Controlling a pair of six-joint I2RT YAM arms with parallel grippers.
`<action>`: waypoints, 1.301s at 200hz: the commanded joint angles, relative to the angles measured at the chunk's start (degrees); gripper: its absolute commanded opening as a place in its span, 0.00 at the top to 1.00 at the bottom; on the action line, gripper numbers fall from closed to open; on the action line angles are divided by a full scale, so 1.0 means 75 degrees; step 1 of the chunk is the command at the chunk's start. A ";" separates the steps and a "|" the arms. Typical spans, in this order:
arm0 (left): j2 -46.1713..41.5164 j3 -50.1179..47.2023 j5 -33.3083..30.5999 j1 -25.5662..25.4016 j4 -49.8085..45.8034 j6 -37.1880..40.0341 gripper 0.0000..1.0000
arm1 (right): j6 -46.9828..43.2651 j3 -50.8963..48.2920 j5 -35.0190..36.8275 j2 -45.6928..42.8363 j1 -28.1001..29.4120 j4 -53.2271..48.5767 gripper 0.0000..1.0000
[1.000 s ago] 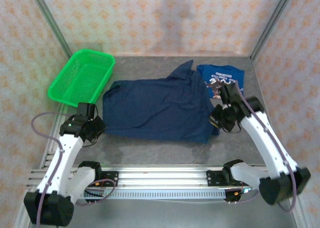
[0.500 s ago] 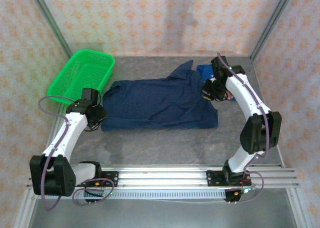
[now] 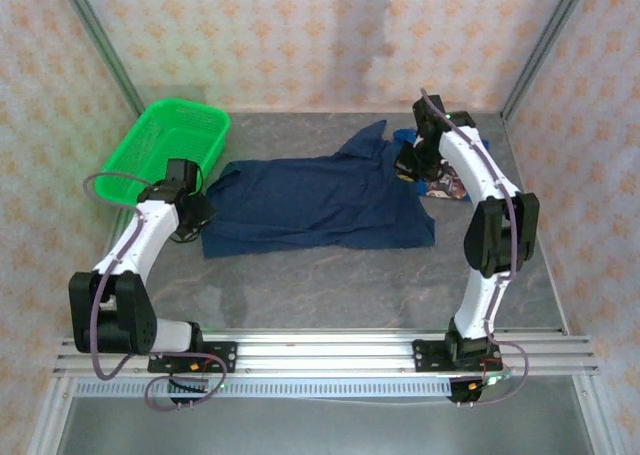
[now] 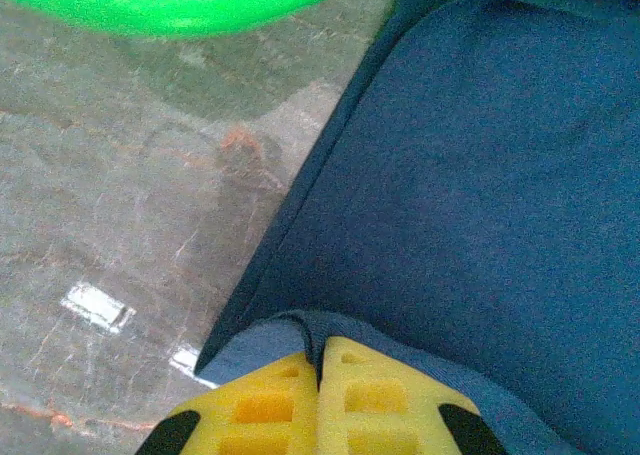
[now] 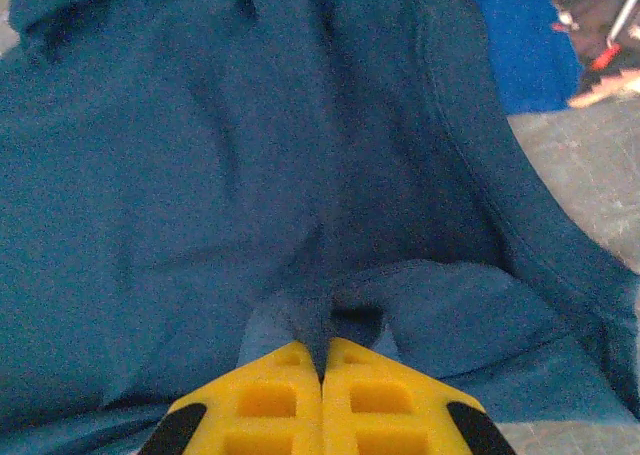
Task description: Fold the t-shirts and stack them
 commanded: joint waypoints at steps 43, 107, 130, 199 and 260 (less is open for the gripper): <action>0.0965 0.0736 -0.0190 0.0130 0.0253 0.0332 1.00 | -0.0227 0.1028 0.0094 0.0829 -0.0088 -0.0176 1.00; 0.1771 0.1186 -0.0065 0.0130 0.0362 0.0343 1.00 | -0.0344 0.1812 0.0177 0.1667 -0.0119 -0.0417 1.00; 0.1968 0.1317 0.0061 0.0127 0.0516 0.0293 1.00 | -0.0267 0.1969 0.0166 0.1924 -0.0123 -0.0254 1.00; 0.1165 0.1747 0.1015 0.0130 0.1216 -0.0354 0.30 | 0.0557 0.2771 -0.0998 0.1914 -0.0369 0.1254 0.39; -0.1617 0.0806 0.1308 0.0127 -0.0505 -0.0319 0.15 | 0.0342 -0.0884 -0.0905 -0.1726 -0.0577 0.0885 0.22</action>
